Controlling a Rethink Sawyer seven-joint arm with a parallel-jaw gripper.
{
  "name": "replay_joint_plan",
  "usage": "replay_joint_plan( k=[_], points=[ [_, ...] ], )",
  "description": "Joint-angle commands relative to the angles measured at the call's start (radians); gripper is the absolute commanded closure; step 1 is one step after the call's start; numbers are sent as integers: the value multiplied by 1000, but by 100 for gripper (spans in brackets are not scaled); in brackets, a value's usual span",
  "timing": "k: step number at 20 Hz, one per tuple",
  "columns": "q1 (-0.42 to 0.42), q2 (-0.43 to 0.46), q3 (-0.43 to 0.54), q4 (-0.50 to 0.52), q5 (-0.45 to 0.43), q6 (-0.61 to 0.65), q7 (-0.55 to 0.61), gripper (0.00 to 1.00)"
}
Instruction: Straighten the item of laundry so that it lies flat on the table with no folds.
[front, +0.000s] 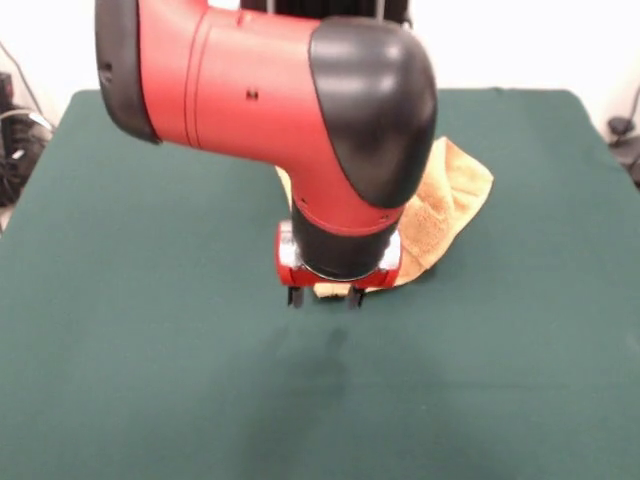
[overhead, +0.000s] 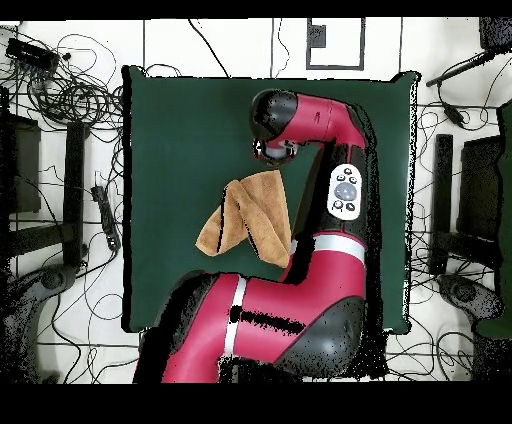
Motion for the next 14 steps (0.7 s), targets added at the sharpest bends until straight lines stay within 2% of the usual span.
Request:
replay_joint_plan(
  k=[1, 14],
  points=[
    [32, 13, 64, -136, 24, 0, 171, 0],
    [29, 2, 66, -104, 25, 29, 170, 0]
  ],
)
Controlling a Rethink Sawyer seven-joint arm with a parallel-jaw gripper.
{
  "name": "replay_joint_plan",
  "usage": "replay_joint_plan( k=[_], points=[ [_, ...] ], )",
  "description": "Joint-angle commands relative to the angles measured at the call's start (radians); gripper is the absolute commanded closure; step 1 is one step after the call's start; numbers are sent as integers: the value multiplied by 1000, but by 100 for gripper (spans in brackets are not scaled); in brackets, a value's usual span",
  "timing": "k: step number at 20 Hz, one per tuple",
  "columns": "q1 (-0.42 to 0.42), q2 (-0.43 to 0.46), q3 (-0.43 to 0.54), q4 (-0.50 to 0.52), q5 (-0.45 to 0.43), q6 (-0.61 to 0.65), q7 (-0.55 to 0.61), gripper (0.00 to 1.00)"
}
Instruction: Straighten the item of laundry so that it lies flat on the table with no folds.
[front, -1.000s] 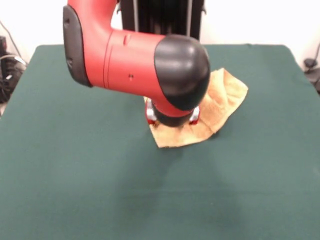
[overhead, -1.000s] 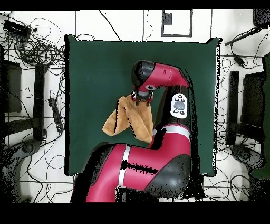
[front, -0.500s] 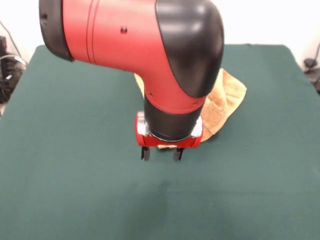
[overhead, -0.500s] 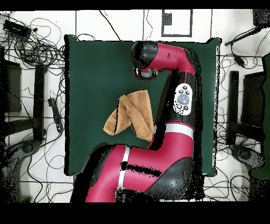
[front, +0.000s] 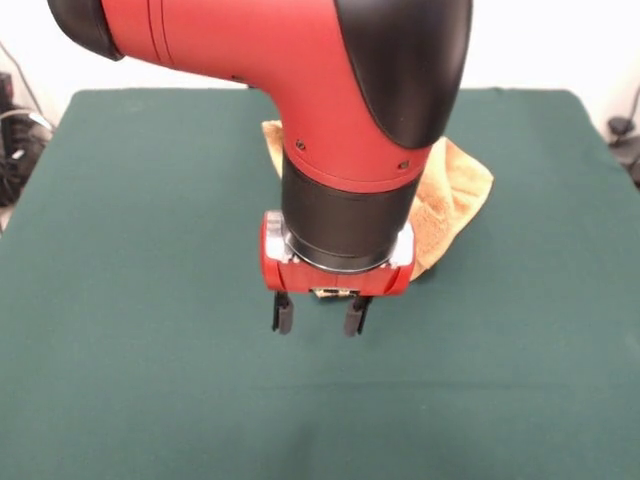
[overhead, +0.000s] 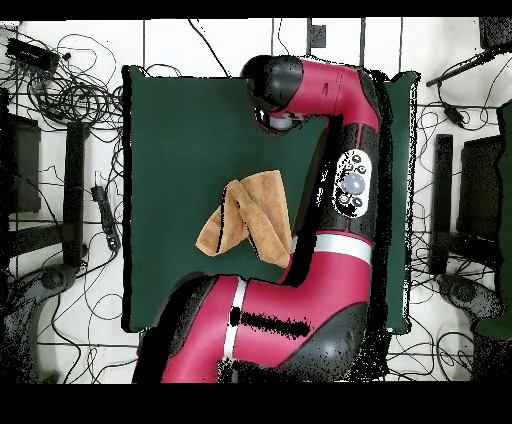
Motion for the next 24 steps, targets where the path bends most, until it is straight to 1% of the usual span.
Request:
replay_joint_plan(
  k=[1, 3, 4, 5, 9, 11, 13, 14, 17, 19, 21, 24],
  points=[
    [30, 18, 65, 63, 26, 38, 172, 0],
    [31, 12, 61, 85, 31, 57, 189, 0],
    [29, 40, 62, 26, 33, 93, 193, 0],
    [29, 44, 62, 16, 33, 99, 190, 0],
    [29, 26, 62, 54, 31, 71, 184, 0],
    [29, 3, 65, 107, 27, 24, 173, 0],
    [29, -45, 67, 215, 20, -51, 155, 0],
    [29, -80, 68, 302, 19, -110, 165, 0],
    [34, -193, 59, 544, 15, -230, 191, 0],
    [41, -258, 55, 663, 11, -283, 181, 0],
    [49, -308, 49, 765, 8, -341, 196, 0],
    [55, -348, 47, 862, 5, -412, 211, 0]
  ],
)
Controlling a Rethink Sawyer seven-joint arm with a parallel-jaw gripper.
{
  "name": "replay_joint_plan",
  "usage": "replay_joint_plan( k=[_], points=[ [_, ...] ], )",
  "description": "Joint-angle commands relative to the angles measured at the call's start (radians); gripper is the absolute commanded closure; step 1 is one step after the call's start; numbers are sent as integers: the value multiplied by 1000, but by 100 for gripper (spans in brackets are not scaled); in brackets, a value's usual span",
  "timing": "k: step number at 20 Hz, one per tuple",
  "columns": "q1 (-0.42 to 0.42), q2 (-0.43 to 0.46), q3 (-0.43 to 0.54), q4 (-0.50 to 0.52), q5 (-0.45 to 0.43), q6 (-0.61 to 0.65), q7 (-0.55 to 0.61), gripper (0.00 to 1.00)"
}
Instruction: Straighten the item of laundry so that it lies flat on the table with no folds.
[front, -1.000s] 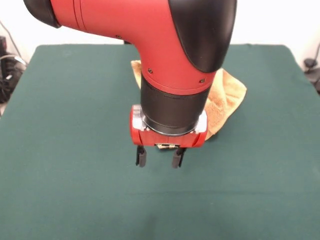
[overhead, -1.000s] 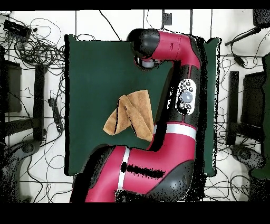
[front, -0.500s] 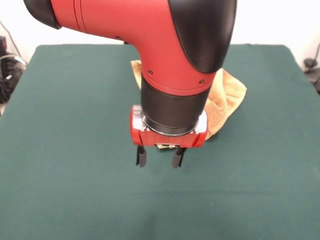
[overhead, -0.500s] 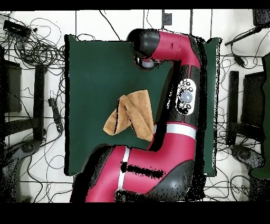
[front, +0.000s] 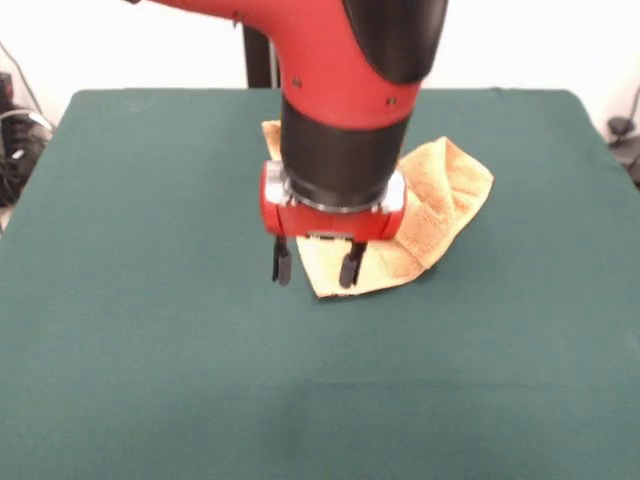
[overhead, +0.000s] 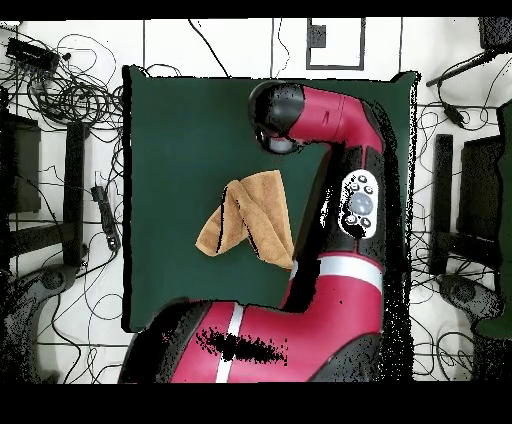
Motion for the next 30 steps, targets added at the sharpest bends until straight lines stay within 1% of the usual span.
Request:
replay_joint_plan(
  k=[1, 6, 14, 23, 26, 30],
  points=[
    [48, -170, 52, 512, 4, -229, 207, 0],
    [51, -168, 66, 572, -12, -345, 195, 0],
    [84, -145, 41, 601, -6, -435, 241, 0],
    [89, -136, 39, 622, 5, -465, 234, 0],
    [86, -141, 45, 643, 5, -482, 229, 0],
    [80, -172, 55, 692, 5, -495, 215, 0]
  ],
)
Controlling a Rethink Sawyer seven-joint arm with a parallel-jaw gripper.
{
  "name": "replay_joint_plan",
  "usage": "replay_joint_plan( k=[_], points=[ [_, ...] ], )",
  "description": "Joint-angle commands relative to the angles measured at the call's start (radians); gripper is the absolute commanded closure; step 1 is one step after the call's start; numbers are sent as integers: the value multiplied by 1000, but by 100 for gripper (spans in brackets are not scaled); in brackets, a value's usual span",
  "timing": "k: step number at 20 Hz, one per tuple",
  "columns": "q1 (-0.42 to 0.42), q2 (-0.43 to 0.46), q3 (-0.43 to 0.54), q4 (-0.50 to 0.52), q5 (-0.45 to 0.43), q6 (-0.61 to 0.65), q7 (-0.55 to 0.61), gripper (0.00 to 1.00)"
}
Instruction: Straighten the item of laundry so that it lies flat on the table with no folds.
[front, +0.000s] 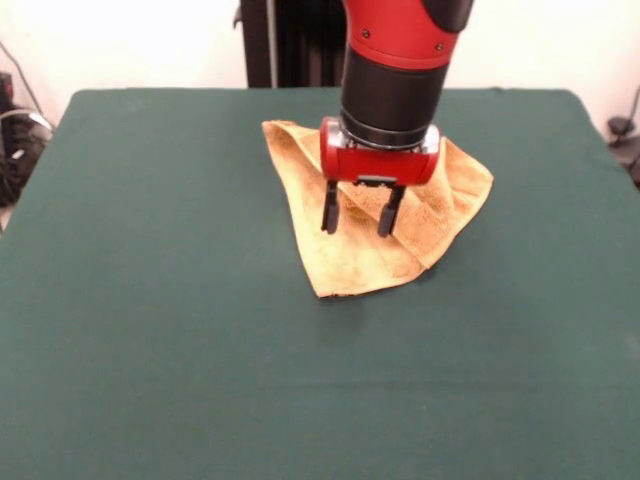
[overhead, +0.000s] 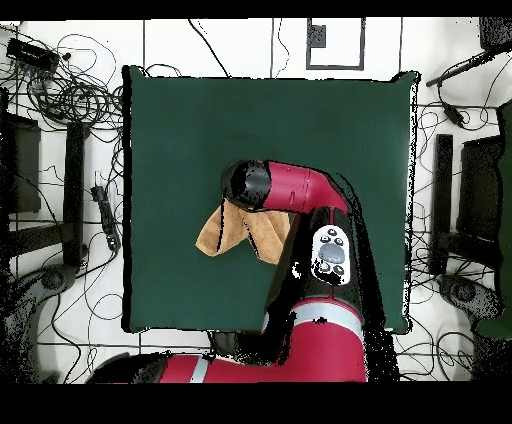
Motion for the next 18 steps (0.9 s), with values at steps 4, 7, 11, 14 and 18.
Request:
replay_joint_plan(
  k=[4, 7, 11, 14, 18],
  points=[
    [22, -16, 57, 212, 15, -67, 211, 0],
    [21, -29, 62, 241, 15, -81, 207, 0],
    [27, -21, 56, 234, 18, -86, 214, 0],
    [33, -26, 57, 260, 12, -116, 217, 0],
    [42, -27, 56, 281, 6, -147, 220, 0]
  ],
)
